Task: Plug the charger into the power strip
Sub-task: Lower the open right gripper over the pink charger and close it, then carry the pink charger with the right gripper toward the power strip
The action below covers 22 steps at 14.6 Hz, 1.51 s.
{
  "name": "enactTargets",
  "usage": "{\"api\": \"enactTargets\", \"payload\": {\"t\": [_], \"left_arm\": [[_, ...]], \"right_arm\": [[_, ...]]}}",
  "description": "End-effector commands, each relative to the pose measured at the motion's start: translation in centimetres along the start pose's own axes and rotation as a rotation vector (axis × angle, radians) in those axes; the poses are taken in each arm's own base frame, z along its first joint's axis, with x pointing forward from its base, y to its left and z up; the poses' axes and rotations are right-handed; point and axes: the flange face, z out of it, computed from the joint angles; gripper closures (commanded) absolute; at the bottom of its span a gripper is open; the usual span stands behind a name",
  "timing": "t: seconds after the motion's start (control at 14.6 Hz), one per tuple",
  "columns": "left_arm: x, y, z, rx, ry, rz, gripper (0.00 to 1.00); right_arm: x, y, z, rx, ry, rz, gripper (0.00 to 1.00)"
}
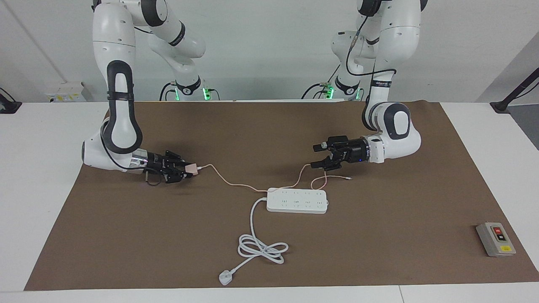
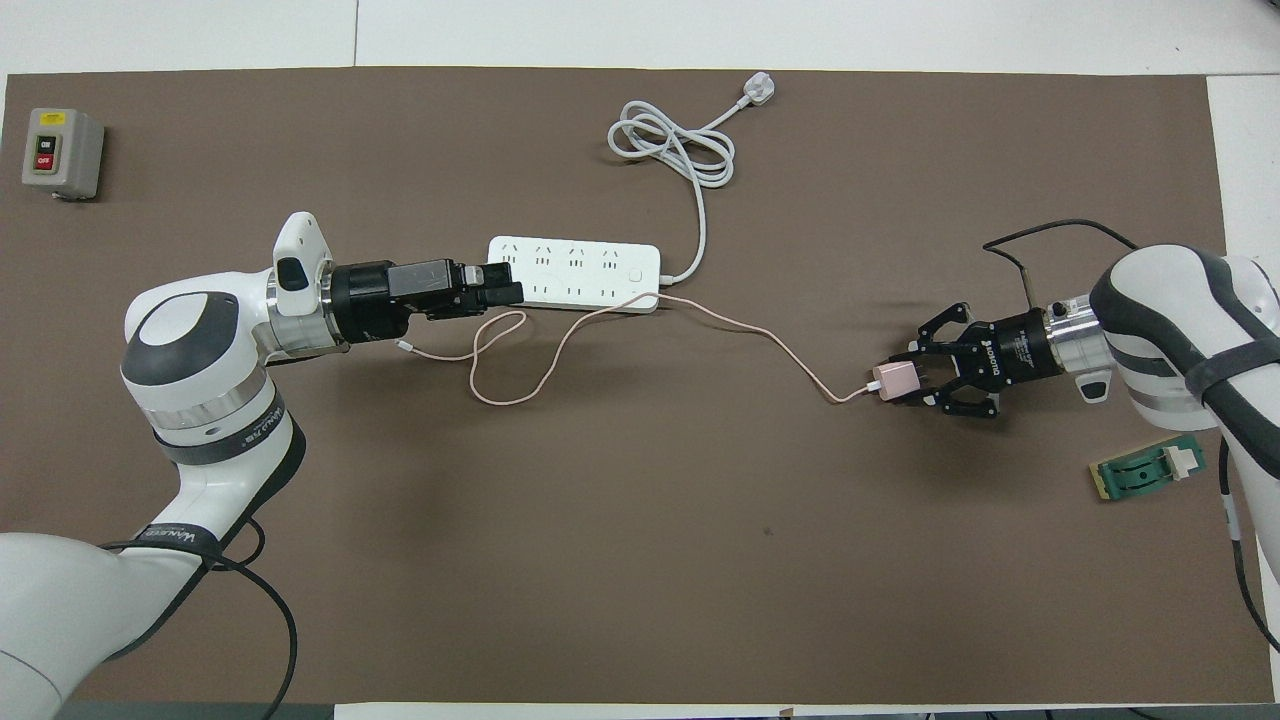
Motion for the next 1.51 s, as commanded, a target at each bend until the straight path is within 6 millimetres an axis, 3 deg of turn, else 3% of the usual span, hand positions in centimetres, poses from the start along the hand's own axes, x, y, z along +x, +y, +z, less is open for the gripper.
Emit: {"api": "enactTargets", "payload": {"t": [0.0, 0.41, 0.62, 0.82, 1.03, 1.24, 1.44], "left_arm": [[-0.1, 0.5, -0.2, 0.012, -0.002, 0.009, 0.0], [0.0, 0.5, -0.2, 0.009, -0.004, 0.009, 0.0], [0.0, 0.5, -0.2, 0.009, -0.004, 0.009, 0.0], [0.0, 0.5, -0.2, 0.006, -0.006, 0.01, 0.0], [0.6, 1.1, -1.1, -0.012, 0.001, 0.015, 0.0], [1.0, 1.8, -1.1, -0.014, 0.003, 0.01, 0.0], [1.1, 1.6, -0.9, -0.007, 0.007, 0.007, 0.0]], "right_arm": [[0.2, -0.3, 0.2, 0.027, -0.01, -0.022, 1.0], [-0.4, -0.8, 0.3, 0.025, -0.018, -0.033, 1.0], [-2.6, -2.3, 0.6, 0.025, -0.018, -0.047, 1.0], [-5.7, -3.7, 0.4, 0.031, -0.041, -0.006, 1.0], [-10.2, -5.2, 0.9, 0.054, -0.071, -0.015, 1.0], [-16.7, -6.9, 2.3, 0.075, -0.088, 0.033, 1.0], [-20.9, -8.0, 4.7, 0.094, -0.07, 0.09, 1.0]]}}
